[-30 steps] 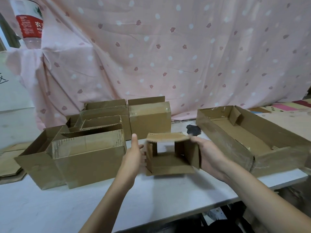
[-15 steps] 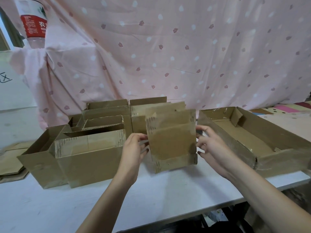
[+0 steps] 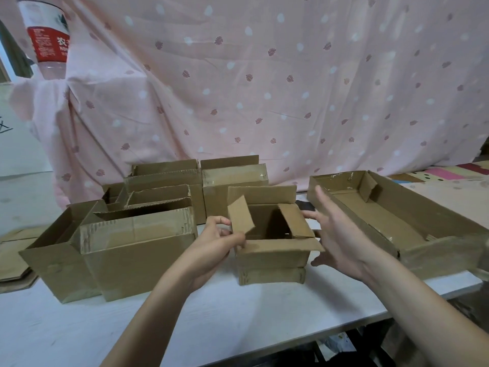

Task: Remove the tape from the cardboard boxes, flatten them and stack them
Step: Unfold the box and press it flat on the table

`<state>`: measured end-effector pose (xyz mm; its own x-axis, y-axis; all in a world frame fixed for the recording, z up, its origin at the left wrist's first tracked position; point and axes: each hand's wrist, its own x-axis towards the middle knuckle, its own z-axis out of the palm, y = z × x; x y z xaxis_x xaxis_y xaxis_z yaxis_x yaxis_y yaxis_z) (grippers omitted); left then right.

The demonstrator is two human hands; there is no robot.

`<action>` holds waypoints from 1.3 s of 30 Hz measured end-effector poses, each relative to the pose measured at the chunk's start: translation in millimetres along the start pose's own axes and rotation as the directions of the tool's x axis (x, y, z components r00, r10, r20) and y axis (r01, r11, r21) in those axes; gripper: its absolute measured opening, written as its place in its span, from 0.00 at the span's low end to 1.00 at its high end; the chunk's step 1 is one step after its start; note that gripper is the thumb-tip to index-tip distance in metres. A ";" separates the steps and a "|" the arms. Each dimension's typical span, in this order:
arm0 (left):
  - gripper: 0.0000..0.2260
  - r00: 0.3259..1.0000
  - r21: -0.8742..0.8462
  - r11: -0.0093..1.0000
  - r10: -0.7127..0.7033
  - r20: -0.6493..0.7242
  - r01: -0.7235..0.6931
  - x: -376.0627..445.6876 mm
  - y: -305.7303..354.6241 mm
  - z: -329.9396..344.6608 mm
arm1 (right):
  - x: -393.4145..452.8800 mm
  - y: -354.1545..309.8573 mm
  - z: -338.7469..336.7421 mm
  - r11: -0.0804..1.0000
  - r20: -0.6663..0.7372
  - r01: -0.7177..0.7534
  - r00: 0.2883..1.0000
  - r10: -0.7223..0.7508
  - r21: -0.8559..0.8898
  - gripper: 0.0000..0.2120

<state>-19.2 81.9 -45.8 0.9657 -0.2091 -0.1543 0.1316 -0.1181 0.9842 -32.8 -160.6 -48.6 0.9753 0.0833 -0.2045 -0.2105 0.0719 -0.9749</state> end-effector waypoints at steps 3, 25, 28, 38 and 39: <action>0.20 1.000 0.079 0.997 -0.027 0.015 0.025 0.7 2.8 3.1 | 5.1 -0.2 5.1 0.985 -0.079 -0.018 0.997 0.005 -0.174 0.37; 0.23 0.913 -0.006 0.990 0.129 -0.388 -0.143 17.2 -14.2 6.8 | 11.5 -2.3 -2.2 0.955 -0.163 -0.072 0.979 0.123 0.286 0.29; 0.19 0.961 -0.322 0.936 0.049 -0.273 -0.139 13.5 -16.9 3.2 | 16.1 5.6 -15.0 0.912 -0.120 -0.196 0.960 0.253 0.362 0.36; 0.09 0.968 0.024 0.982 0.190 -0.165 -0.189 5.9 -13.1 9.7 | 16.6 7.0 -19.9 0.834 -0.154 -0.075 0.970 0.188 0.546 0.22; 0.07 0.963 0.036 0.977 0.212 -0.166 -0.209 8.1 -14.7 9.1 | 18.4 8.5 -23.6 0.841 -0.173 -0.073 0.965 0.195 0.536 0.22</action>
<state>-15.4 73.1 -62.3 0.9951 -0.0655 0.0744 -0.0811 -0.1066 0.9910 -15.0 -181.8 -62.7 0.9122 -0.0778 -0.4023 -0.2842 0.5871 -0.7580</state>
